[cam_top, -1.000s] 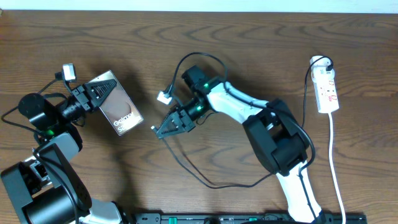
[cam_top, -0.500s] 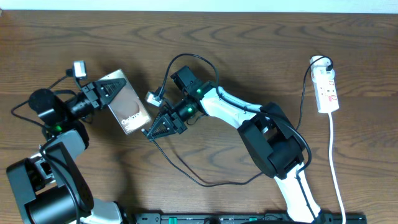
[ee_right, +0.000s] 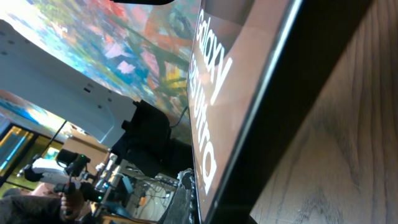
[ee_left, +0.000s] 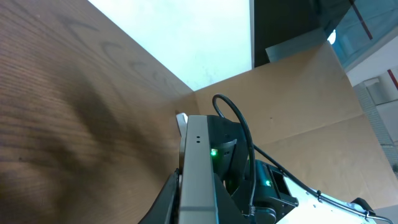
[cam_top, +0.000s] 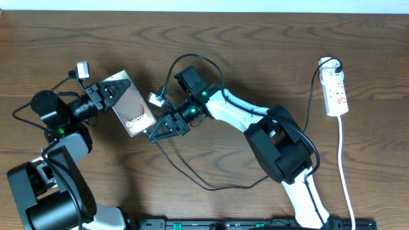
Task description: Plug charger to phone and switch on socket
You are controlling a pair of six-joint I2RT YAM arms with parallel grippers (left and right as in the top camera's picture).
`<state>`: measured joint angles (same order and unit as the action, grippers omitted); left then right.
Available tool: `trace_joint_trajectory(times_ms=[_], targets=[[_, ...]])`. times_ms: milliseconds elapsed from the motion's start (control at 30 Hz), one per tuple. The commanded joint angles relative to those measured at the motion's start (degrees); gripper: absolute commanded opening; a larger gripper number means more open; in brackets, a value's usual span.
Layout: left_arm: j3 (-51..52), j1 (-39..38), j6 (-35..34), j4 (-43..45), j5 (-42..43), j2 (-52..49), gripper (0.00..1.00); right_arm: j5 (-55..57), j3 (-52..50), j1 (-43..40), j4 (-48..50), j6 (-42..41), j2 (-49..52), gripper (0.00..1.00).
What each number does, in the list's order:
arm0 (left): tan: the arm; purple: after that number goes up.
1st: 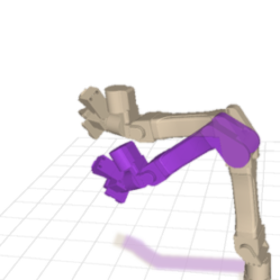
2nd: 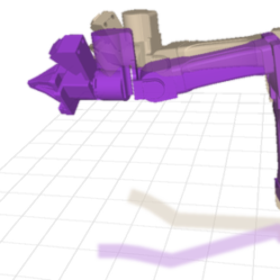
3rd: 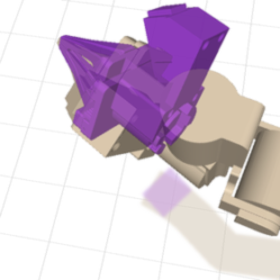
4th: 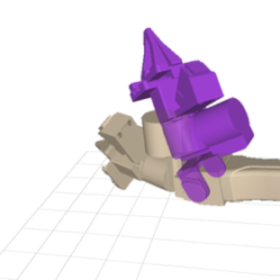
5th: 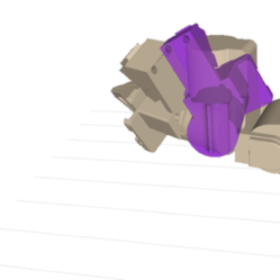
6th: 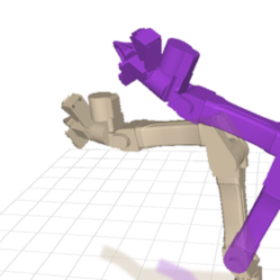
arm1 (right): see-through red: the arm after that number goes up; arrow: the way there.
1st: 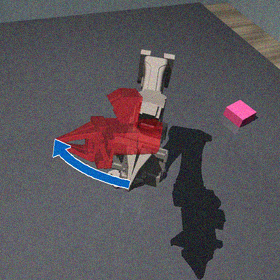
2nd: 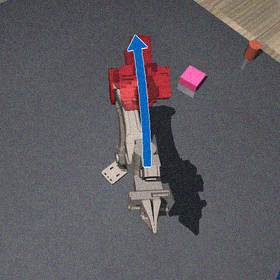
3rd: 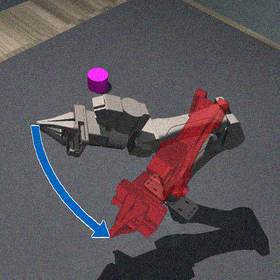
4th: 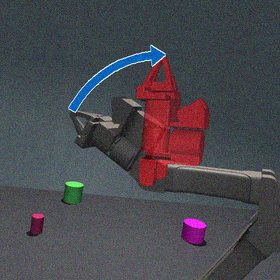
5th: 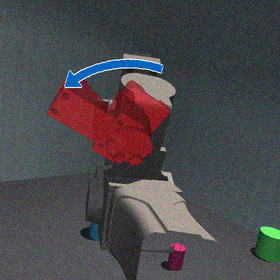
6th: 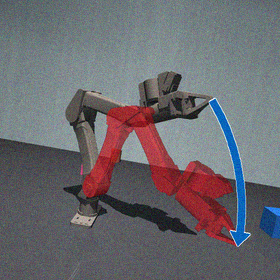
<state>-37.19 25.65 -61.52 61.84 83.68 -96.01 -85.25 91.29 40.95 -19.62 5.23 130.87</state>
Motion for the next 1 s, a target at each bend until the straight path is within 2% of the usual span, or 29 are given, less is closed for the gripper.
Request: trace_joint_trajectory(times_ms=[0, 433, 767, 967], targets=[[-0.1, -0.1, -0.7, 0.4, 0.9, 0.5, 0.07, -0.3, 0.1, 0.0, 0.2, -1.0, 0.0, 0.01], [-0.1, -0.1, -0.7, 0.4, 0.9, 0.5, 0.07, -0.3, 0.1, 0.0, 0.2, -1.1, 0.0, 0.01], [-0.1, -0.1, -0.7, 0.4, 1.4, 0.5, 0.07, 3.9, 0.1, 0.0, 9.8, -14.0, 0.0, 0.01], [-0.1, -0.1, -0.7, 0.4, 1.3, 0.5, 0.07, 5.9, 0.1, -0.1, 12.7, -18.2, 0.0, 0.01]])
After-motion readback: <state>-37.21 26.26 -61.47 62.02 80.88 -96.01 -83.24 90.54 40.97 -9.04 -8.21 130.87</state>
